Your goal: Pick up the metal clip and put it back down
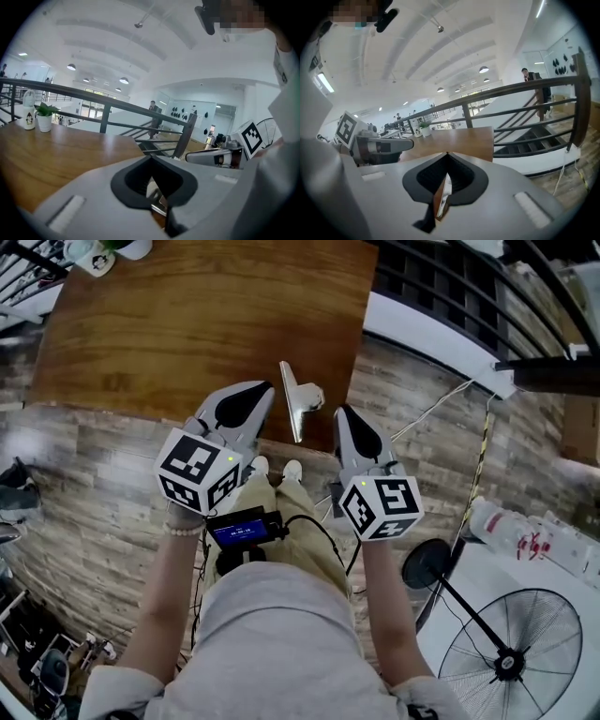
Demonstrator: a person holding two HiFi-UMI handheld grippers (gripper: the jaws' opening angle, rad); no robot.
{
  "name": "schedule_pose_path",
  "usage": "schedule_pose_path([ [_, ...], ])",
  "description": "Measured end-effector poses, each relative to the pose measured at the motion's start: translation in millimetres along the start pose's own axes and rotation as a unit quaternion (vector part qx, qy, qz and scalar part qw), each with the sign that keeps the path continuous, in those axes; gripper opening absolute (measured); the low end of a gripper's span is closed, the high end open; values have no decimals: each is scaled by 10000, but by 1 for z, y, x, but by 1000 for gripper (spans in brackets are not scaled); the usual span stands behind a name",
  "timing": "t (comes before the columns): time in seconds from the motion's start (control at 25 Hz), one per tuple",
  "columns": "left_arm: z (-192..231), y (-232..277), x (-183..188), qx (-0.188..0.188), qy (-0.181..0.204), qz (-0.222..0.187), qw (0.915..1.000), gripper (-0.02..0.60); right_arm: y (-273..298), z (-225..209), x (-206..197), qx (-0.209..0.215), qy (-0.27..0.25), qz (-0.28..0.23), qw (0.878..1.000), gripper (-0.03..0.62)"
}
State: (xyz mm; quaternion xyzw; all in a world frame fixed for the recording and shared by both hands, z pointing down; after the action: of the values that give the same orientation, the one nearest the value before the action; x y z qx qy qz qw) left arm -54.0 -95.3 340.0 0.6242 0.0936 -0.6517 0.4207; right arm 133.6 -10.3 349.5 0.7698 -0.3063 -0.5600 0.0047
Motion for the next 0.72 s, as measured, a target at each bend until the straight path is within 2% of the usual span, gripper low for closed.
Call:
schedule_pose_path([
  [0.4, -15, -34, 45, -2, 190, -635, 9978, 1, -25, 25, 33, 155, -428, -291, 9985, 21],
  [0.72, -33, -55, 66, -97, 280, -814, 9962, 1, -44, 36, 55, 282, -690, -547, 9957, 21],
])
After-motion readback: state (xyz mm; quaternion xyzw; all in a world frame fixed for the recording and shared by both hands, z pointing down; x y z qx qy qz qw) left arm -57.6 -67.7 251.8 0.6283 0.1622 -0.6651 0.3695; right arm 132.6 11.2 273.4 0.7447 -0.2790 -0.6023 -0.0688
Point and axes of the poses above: the fingertips, and each gripper's own axes: y forward along the fingers, z to its left, x out of its top, the point moved 8 cm from there along -y, backward along the fingers, and after that the axes turned 14 degrees about x, right-handed, at the moved point
